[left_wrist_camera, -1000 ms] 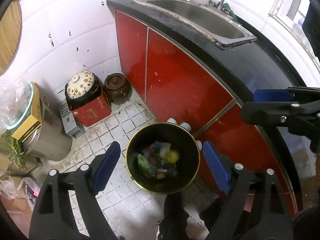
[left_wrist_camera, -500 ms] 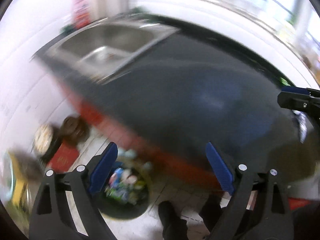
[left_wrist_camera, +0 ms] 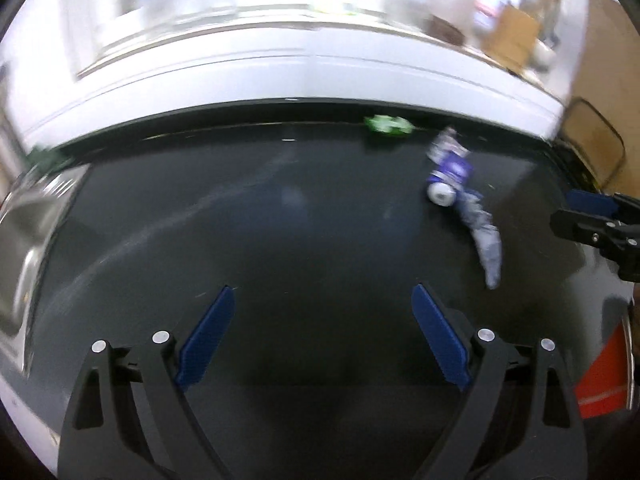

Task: Collect trash
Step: 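Return both tools to the counter above the remaining trash, then grasp the crumpled blue-white wrapper with the right tool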

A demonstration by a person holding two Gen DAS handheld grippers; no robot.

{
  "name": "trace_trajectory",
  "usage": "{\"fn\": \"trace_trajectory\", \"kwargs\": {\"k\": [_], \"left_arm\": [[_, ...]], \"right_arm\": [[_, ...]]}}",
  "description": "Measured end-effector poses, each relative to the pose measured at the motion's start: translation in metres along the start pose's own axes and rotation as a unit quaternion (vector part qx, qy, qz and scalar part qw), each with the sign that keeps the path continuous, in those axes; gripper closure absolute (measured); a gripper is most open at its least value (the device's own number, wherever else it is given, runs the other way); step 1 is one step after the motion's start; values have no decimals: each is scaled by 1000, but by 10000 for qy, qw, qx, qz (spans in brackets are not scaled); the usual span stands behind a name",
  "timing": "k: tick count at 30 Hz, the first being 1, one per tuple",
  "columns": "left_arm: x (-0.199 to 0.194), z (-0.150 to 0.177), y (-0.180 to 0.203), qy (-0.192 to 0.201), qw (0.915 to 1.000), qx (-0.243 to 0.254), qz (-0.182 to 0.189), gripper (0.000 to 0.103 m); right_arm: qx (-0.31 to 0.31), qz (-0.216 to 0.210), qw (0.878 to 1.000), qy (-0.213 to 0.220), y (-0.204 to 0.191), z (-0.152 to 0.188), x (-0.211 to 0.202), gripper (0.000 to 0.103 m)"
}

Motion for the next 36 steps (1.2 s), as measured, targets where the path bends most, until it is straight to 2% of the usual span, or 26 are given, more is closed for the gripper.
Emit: {"fn": "trace_trajectory", "kwargs": {"k": [3, 8, 18, 23, 25, 27, 30, 36], "left_arm": [[7, -3, 27, -42, 9994, 314, 104, 15], [26, -1, 45, -222, 9981, 564, 141, 15], [83, -4, 61, -490, 9958, 773, 85, 15], [104, -12, 76, -616, 9947, 802, 165, 15], [112, -15, 81, -668, 9939, 863, 173, 15], [121, -20, 91, -717, 9929, 920, 237, 15], [128, -28, 108, -623, 9914, 1116, 292, 14], [143, -54, 164, -355, 9825, 1743, 550, 12]], "right_arm": [[101, 114, 9999, 7, 19, 10, -5, 25], [258, 136, 9995, -95, 33, 18, 8, 25], [114, 217, 9978, -618, 62, 26, 91, 26], [-184, 218, 9962, -823, 71, 26, 125, 37], [-336, 173, 9965, -740, 70, 21, 124, 46], [-434, 90, 9964, -717, 68, 17, 122, 75], [-370, -28, 9962, -785, 75, 19, 119, 75], [-29, 209, 9967, -780, 127, 43, 95, 75]]}}
Point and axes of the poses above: each gripper's, at about its wrist camera, not at the fingertips, and x roughly the way its jaws point, y to its right, z to its underside, the point moved 10 cm from there along x, roughly the way its jaws point, and after that the axes turned 14 degrees about -z, right-handed, at the moved point
